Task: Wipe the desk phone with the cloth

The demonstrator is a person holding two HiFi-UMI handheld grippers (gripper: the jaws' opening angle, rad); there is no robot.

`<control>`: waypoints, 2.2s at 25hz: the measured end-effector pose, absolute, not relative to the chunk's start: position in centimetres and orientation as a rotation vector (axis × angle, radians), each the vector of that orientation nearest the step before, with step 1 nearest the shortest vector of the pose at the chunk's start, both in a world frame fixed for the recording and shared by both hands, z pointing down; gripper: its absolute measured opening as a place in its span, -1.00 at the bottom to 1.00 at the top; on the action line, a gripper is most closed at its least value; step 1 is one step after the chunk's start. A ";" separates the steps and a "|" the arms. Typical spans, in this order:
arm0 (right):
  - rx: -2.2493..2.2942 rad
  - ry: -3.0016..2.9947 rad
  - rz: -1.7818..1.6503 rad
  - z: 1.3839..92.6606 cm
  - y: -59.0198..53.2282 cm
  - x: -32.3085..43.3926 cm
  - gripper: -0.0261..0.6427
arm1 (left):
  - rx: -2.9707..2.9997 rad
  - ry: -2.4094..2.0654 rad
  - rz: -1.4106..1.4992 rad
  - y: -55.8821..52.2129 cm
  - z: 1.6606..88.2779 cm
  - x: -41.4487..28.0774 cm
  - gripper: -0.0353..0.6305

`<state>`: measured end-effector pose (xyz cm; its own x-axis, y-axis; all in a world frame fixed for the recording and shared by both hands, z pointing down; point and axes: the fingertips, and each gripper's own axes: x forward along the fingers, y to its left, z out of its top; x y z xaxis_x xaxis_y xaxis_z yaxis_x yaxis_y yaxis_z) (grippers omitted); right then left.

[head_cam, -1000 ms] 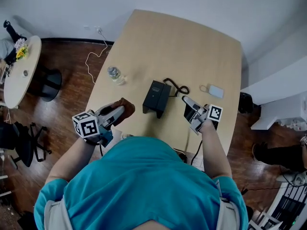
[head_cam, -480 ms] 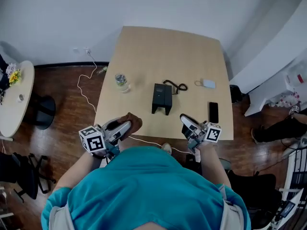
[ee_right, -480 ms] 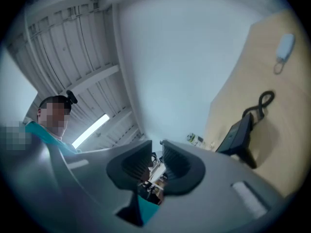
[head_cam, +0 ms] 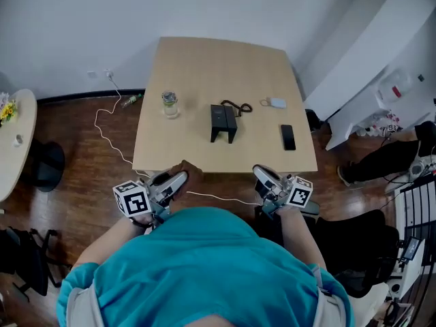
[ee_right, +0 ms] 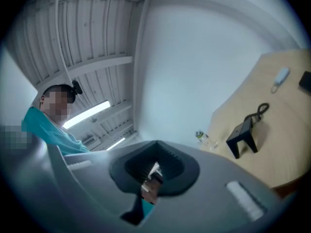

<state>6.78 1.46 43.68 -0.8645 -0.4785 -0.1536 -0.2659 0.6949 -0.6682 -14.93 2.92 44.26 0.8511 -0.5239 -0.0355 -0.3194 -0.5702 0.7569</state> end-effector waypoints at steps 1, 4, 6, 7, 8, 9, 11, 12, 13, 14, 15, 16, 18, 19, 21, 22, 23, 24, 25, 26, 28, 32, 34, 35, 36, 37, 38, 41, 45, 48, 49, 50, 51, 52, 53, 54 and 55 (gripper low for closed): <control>-0.587 2.584 -0.931 43.2 2.3 7.5 -0.92 | 2.214 -0.612 -0.334 3.8 44.0 -14.3 -0.51; -0.536 2.597 -0.882 41.8 5.4 9.9 -0.92 | 2.218 -0.600 -0.320 6.9 43.9 -10.9 -0.51; -0.476 2.588 -0.880 41.4 8.4 12.1 -0.92 | 2.238 -0.592 -0.286 9.5 44.1 -7.5 -0.51; -0.450 2.577 -0.887 41.4 10.1 13.4 -0.92 | 2.246 -0.590 -0.267 11.1 44.2 -5.6 -0.51; -0.431 2.574 -0.894 41.5 11.8 14.7 -0.92 | 2.255 -0.589 -0.251 12.7 44.4 -3.7 -0.51; -0.418 2.583 -0.896 41.8 13.5 15.9 -0.92 | 2.263 -0.589 -0.235 14.3 44.7 -1.9 -0.51; -0.426 2.632 -0.889 42.5 16.5 18.2 -0.92 | 2.258 -0.595 -0.214 17.1 45.2 0.7 -0.51; -0.449 2.655 -0.884 43.1 17.8 19.2 -0.92 | 2.245 -0.610 -0.213 18.2 45.3 1.2 -0.51; -0.477 2.669 -0.882 43.7 18.9 20.1 -0.92 | 2.234 -0.635 -0.218 19.1 45.3 1.3 -0.51; -0.500 2.671 -0.882 44.2 19.9 20.7 -0.92 | 2.230 -0.663 -0.223 19.8 45.1 1.2 -0.51; -0.511 2.664 -0.885 44.6 20.7 21.1 -0.92 | 2.234 -0.688 -0.227 20.5 44.7 1.0 -0.51; -0.509 2.655 -0.888 44.8 21.6 21.2 -0.92 | 2.243 -0.707 -0.229 21.2 44.3 0.8 -0.51; -0.494 2.650 -0.890 45.0 23.0 20.6 -0.92 | 2.260 -0.735 -0.235 22.5 43.7 0.4 -0.51; -0.495 2.658 -0.887 45.1 23.5 20.0 -0.92 | 2.264 -0.746 -0.240 23.0 43.5 0.1 -0.51; -0.529 2.679 -0.857 44.9 23.9 18.8 -0.92 | 2.272 -0.764 -0.247 23.8 43.3 -1.0 -0.51; -0.561 2.690 -0.831 44.6 23.8 18.1 -0.92 | 2.277 -0.772 -0.249 24.2 43.2 -1.8 -0.51; -0.597 2.700 -0.801 44.4 23.6 17.4 -0.92 | 2.284 -0.781 -0.253 24.5 43.1 -2.7 -0.51; -0.632 2.707 -0.770 44.2 23.5 16.6 -0.92 | 2.290 -0.793 -0.260 24.9 43.1 -3.7 -0.51; -0.664 2.710 -0.743 43.9 23.5 15.7 -0.92 | 2.288 -0.807 -0.271 25.2 43.2 -4.9 -0.51; -0.690 2.709 -0.725 43.8 23.6 14.8 -0.92 | 2.275 -0.824 -0.287 25.6 43.5 -6.2 -0.51; -0.719 2.712 -0.713 43.8 24.3 12.5 -0.92 | 2.228 -0.860 -0.329 26.4 44.1 -9.0 -0.51; -0.681 2.801 -0.649 43.3 25.8 6.2 -0.92 | 2.180 -0.907 -0.383 26.4 44.0 -13.9 -0.51; -0.680 2.799 -0.656 43.2 26.5 4.0 -0.92 | 2.179 -0.925 -0.391 26.2 43.7 -15.6 -0.51; -0.686 2.797 -0.665 43.4 26.9 3.2 -0.92 | 2.187 -0.925 -0.395 26.2 43.6 -16.1 -0.51; -0.698 2.800 -0.672 43.7 27.2 2.6 -0.92 | 2.197 -0.920 -0.397 26.3 43.5 -16.3 -0.51; -0.714 2.803 -0.677 44.0 27.4 2.3 -0.92 | 2.201 -0.913 -0.396 26.2 43.4 -16.4 -0.51; -0.735 2.804 -0.682 44.3 27.4 2.2 -0.92 | 2.197 -0.908 -0.392 26.2 43.4 -16.5 -0.51; -0.801 2.785 -0.678 44.1 26.8 3.1 -0.92 | 2.189 -0.904 -0.381 26.3 43.5 -16.8 -0.51; -0.842 2.771 -0.650 43.2 26.2 4.1 -0.92 | 2.194 -0.874 -0.391 26.4 43.6 -16.1 -0.51; -0.825 2.783 -0.676 43.7 26.7 3.8 -0.92 | 2.188 -0.867 -0.396 26.1 43.7 -15.6 -0.51; -0.819 2.785 -0.685 43.9 26.9 3.7 -0.92 | 2.186 -0.865 -0.396 26.0 43.7 -15.5 -0.51; -0.817 2.784 -0.692 44.1 27.1 3.7 -0.92 | 2.185 -0.862 -0.395 25.9 43.8 -15.3 -0.51; -0.817 2.781 -0.697 44.3 27.2 3.7 -0.92 | 2.183 -0.856 -0.393 25.8 43.9 -15.2 -0.51; -0.817 2.777 -0.704 44.4 27.2 3.8 -0.92 | 2.183 -0.849 -0.392 25.7 43.9 -15.1 -0.51; -0.816 2.772 -0.710 44.4 27.3 3.9 -0.92 | 2.182 -0.843 -0.392 25.6 44.0 -15.0 -0.51; -0.813 2.767 -0.717 44.4 27.3 4.0 -0.92 | 2.183 -0.840 -0.392 25.5 44.0 -14.9 -0.51; -0.810 2.761 -0.725 44.5 27.3 4.1 -0.92 | 2.184 -0.837 -0.392 25.4 44.0 -14.8 -0.51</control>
